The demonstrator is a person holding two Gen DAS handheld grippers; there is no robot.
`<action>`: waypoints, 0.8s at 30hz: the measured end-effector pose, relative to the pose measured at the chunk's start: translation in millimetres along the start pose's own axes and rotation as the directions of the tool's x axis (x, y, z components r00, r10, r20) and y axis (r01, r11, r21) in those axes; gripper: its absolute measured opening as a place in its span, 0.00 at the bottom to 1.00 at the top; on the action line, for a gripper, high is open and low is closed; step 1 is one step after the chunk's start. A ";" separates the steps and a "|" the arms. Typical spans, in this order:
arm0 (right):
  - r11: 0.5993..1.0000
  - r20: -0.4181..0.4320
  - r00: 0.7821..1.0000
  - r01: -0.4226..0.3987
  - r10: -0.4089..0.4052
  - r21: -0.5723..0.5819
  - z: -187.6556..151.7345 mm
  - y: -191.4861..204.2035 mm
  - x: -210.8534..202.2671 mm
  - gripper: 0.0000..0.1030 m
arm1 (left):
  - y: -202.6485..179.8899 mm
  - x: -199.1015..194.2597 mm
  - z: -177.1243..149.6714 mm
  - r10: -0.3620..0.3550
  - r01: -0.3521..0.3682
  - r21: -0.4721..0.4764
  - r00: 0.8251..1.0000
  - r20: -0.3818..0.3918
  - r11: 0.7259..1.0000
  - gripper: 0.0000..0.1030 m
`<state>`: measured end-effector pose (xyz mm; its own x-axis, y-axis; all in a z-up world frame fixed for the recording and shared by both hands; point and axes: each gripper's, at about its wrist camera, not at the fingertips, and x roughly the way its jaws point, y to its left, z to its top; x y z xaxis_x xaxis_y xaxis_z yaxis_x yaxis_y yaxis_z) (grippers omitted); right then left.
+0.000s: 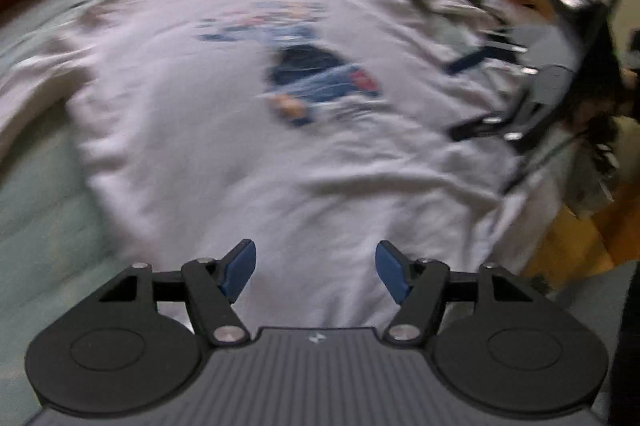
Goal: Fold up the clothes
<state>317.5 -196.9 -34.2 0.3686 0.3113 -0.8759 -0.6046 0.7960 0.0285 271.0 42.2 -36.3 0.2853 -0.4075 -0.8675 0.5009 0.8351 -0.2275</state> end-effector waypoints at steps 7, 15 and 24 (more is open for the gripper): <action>0.998 -0.014 1.000 -0.003 0.002 -0.063 -25.0 4.0 1.8 1.00 | -11.8 -4.3 -38.8 0.035 -0.022 0.154 0.995 -0.088 0.988 0.68; 0.979 0.030 0.991 -0.122 0.128 -0.163 -8.3 26.3 -7.7 1.00 | -12.4 -0.8 -12.5 0.023 -0.005 0.176 0.995 -0.096 0.984 0.68; 0.979 -0.033 0.997 -0.080 0.076 -0.185 -27.0 26.2 -4.4 1.00 | 7.6 -12.0 -8.0 0.050 -0.036 0.110 0.990 -0.129 0.993 0.68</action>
<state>281.0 -191.5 -42.6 0.2984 0.3534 -0.8866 -0.7527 0.6583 0.0091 264.9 56.4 -31.2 0.2018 -0.3140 -0.9277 0.5770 0.8035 -0.1465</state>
